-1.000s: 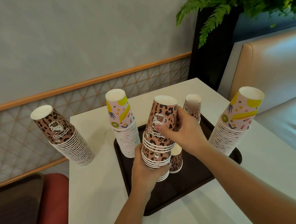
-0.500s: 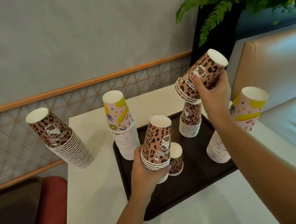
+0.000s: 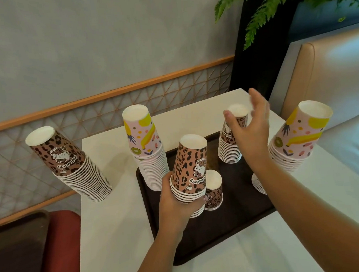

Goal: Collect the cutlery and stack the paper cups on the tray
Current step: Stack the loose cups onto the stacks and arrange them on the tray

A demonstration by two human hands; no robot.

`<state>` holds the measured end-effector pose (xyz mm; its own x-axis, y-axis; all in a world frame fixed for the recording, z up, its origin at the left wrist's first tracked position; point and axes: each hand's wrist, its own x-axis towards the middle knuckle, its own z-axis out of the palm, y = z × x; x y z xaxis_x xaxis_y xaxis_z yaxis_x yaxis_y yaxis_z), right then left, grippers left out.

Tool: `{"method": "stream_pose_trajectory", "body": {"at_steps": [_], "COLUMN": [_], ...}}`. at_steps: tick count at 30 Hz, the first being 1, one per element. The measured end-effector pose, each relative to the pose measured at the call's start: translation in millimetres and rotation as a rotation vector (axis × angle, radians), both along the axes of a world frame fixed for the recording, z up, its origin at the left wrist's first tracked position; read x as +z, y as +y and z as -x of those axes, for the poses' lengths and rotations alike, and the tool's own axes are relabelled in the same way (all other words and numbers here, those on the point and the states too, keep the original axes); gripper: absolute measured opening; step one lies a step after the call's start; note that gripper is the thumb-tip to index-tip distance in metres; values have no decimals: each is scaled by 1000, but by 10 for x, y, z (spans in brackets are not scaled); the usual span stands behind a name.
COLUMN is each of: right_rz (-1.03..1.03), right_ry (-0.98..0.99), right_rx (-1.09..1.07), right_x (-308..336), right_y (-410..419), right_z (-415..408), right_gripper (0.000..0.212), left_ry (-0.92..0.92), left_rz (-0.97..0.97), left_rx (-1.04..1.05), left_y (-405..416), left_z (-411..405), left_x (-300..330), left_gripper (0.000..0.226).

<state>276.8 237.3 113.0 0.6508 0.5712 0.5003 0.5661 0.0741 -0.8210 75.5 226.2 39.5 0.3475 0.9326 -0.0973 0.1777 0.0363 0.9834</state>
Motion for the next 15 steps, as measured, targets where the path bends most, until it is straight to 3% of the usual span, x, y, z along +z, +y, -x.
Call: {"method": "stream_pose_trajectory", "body": {"at_steps": [2,6,9,15], "right_rz": [74,407,481,432], "right_ry": [35,104,94,110], "right_rx": [217,597,599,499], "right_x": [62,71,13,67], "right_y": [-125,-318,-340,-320], "right_z": [218,604,725,774], "right_gripper": [73,88,72,57], "left_ry": [-2,-10,-25,-30], "left_rz": [2,13,21,41], "left_rx": [5,21,30,32], "left_y": [3,-9,-26,-37], "left_z": [12,46,57,81], "left_x": [5,37,80,120], "left_gripper": [88,86,87,90]}}
